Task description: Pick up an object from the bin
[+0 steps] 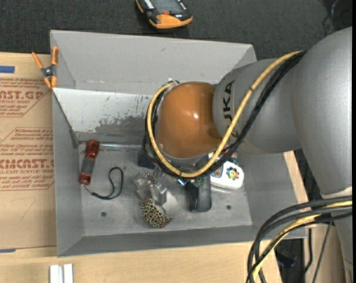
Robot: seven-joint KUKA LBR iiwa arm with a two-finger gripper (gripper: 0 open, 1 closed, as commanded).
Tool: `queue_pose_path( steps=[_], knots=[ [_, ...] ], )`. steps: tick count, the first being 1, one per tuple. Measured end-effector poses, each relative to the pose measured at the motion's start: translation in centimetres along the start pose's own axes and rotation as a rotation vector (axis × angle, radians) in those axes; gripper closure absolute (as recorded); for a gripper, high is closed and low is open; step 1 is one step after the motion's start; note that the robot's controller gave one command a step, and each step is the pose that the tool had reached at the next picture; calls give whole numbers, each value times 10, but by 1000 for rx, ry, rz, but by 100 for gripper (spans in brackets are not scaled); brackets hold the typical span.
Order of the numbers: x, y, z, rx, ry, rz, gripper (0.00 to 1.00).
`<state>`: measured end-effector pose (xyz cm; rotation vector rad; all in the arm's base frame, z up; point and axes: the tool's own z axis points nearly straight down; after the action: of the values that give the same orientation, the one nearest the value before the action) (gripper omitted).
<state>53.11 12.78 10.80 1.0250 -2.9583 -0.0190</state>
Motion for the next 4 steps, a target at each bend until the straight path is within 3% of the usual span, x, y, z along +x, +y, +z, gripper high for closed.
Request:
queue_pose_path(
  steps=[1, 2, 3, 4],
  knots=[
    [20, 11, 10, -1, 1, -425, 100],
    [13, -12, 14, -1, -4, -359, 100],
    [43, -10, 26, -2, -3, -603, 100],
    [42, -19, 21, -4, -4, -547, 100]
  ],
)
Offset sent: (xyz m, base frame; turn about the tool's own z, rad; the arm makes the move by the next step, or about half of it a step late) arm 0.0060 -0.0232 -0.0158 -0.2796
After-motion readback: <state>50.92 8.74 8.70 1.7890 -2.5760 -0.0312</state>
